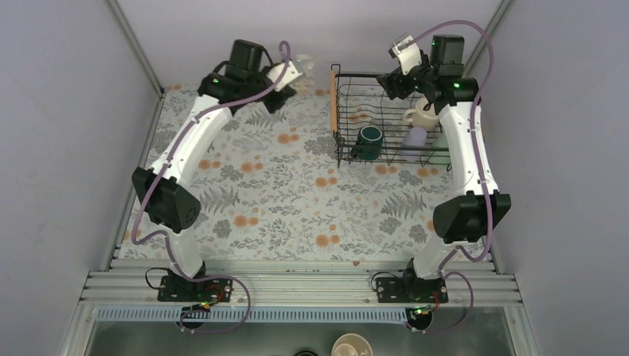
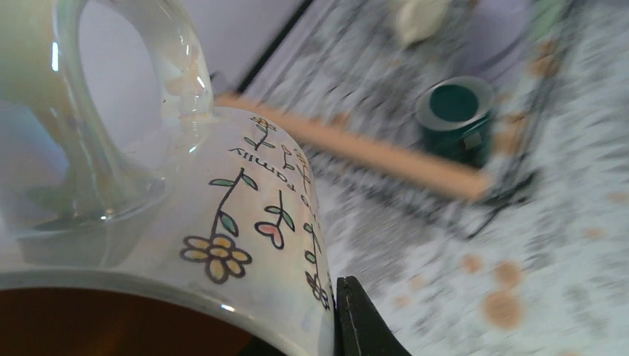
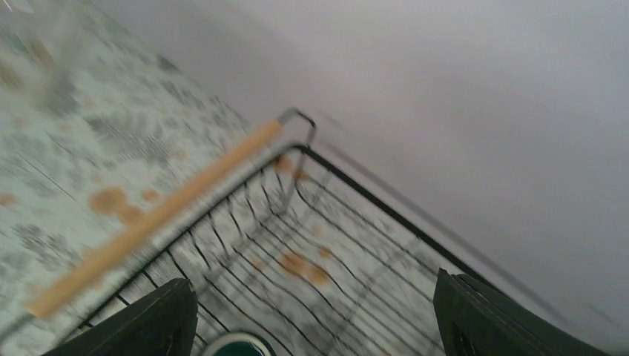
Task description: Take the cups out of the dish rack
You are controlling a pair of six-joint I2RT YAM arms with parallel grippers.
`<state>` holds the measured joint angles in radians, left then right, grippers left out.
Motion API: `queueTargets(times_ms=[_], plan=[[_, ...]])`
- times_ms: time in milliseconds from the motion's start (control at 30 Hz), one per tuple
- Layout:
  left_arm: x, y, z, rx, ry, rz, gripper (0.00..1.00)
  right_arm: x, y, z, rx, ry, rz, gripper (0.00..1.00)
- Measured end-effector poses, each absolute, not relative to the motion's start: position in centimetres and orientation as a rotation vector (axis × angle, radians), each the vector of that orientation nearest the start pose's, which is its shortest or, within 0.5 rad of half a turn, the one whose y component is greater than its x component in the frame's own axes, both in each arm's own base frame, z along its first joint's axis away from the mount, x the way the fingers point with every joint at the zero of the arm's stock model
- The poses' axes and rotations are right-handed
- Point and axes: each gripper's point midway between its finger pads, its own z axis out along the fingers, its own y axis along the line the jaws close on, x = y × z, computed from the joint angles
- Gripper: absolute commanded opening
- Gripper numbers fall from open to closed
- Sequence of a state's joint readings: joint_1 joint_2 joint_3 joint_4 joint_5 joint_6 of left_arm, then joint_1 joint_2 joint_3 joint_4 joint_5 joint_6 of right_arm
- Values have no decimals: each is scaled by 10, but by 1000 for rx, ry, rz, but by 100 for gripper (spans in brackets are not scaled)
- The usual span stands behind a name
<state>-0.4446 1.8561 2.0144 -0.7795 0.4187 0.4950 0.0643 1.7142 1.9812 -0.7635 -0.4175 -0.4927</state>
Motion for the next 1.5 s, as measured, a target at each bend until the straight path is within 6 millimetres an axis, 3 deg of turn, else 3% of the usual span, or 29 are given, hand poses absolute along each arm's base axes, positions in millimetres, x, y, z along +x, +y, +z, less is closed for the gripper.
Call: queueTargets(times_ms=[133,267,367,467,667,733,833,1100,1267,1433,1500], plan=[[470,-206,331,1127,1893,-145,2,487,79,355,-792,1981,23,83],[503,-93,317,1027,2022,172,2,489,68,322,-812,2075,-41,83],[506,-15,290,989,2156,359,2,487,65,311,-826,2108,-58,83],[497,24,252,1043,2286,460,2,487,64,311,-836,2109,-65,83],[468,39,161,1318,2484,414,2,483,64,307,-851,2125,-61,83],[459,43,138,1390,2531,350,2,481,64,305,-860,2133,-60,82],[452,54,122,1419,2583,315,2,479,64,305,-867,2138,-60,82],[459,73,96,1411,2663,268,3,475,64,303,-880,2153,-58,82],[467,72,97,1415,2672,250,3,473,64,301,-888,2161,-56,83],[478,76,98,1379,2694,268,24,472,64,300,-891,2167,-51,83],[488,81,101,1350,2690,311,37,472,64,300,-892,2167,-51,83]])
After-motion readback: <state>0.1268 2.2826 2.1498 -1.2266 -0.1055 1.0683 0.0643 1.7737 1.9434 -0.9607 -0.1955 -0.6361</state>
